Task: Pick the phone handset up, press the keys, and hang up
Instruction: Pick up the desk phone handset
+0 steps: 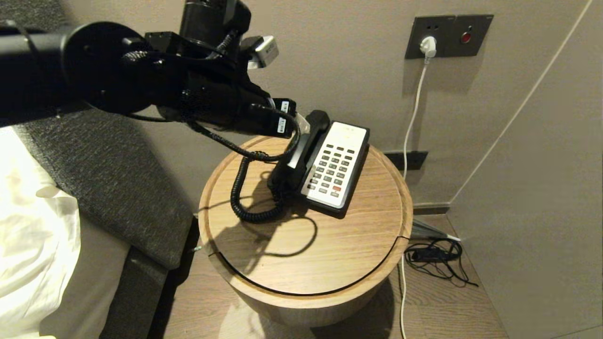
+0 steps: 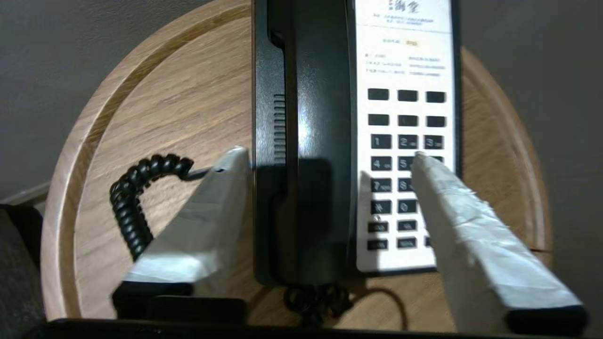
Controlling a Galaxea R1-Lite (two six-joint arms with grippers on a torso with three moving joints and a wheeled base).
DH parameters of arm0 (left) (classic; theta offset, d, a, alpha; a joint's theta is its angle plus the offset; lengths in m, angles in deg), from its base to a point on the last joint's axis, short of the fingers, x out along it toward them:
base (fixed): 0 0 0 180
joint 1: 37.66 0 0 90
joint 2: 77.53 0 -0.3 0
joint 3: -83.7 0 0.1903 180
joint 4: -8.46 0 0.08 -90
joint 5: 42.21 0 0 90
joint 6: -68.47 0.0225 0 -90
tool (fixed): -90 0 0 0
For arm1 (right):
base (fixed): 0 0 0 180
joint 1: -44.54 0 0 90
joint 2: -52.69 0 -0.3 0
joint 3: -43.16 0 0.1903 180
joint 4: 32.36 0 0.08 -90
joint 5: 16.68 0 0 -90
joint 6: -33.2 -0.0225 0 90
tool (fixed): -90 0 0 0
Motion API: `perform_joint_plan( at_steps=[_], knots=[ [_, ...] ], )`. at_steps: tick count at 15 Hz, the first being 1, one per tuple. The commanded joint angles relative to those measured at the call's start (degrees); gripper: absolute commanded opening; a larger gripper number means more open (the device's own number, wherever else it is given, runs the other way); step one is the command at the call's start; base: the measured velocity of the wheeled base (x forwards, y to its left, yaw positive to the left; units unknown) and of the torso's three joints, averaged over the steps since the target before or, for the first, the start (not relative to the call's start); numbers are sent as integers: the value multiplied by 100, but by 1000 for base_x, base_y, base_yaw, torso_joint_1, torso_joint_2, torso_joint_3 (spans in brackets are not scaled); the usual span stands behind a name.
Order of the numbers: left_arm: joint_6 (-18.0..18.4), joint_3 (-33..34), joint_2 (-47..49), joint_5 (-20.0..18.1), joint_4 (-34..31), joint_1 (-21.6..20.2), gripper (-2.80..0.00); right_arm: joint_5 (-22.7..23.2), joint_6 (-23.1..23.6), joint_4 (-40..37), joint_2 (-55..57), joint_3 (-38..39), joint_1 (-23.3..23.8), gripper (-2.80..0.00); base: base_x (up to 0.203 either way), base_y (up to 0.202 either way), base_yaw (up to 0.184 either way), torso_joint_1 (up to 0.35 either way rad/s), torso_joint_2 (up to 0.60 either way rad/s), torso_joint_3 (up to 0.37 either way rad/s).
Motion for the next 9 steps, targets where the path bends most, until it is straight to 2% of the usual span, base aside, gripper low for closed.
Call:
perform_joint_plan(
  at_steps=[1, 4, 9],
  knots=[
    [80, 4, 232, 83, 96, 41, 0, 0, 0, -5, 9, -1, -1, -280, 0, 0, 0, 0, 0, 0],
    [255, 61, 507, 299, 680, 42, 0, 0, 0, -5, 7, -1, -1, -280, 0, 0, 0, 0, 0, 0],
    [487, 25, 771, 364, 960, 42, 0, 0, 0, -5, 9, -1, -1, -280, 0, 0, 0, 0, 0, 0]
  ],
)
